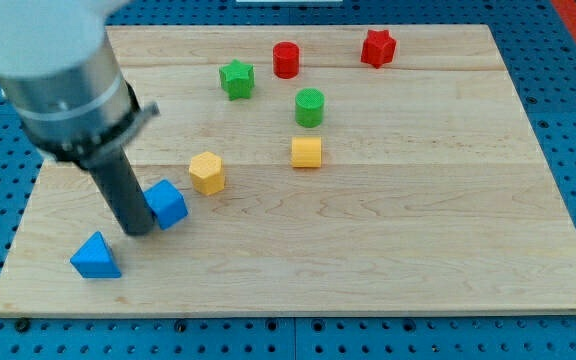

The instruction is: Move the blue triangle towards the bottom left side of the blue cube

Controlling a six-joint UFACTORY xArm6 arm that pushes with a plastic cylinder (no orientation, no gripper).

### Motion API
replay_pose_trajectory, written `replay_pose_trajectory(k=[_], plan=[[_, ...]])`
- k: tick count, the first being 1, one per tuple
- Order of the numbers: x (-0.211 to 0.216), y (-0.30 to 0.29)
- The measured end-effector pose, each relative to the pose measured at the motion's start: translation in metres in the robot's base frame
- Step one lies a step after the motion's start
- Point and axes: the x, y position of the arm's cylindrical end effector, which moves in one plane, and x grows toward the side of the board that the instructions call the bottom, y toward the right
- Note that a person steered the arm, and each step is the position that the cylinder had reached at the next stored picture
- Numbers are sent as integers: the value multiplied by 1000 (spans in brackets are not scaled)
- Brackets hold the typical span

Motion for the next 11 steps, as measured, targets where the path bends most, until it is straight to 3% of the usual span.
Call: replay_pose_trajectory(k=[1, 2, 3, 4, 5, 7, 8, 10, 11], plan=[[19, 13], [91, 28], [91, -35], [20, -80], [-2, -72], [109, -49], [97, -2], [20, -23], [49, 29]])
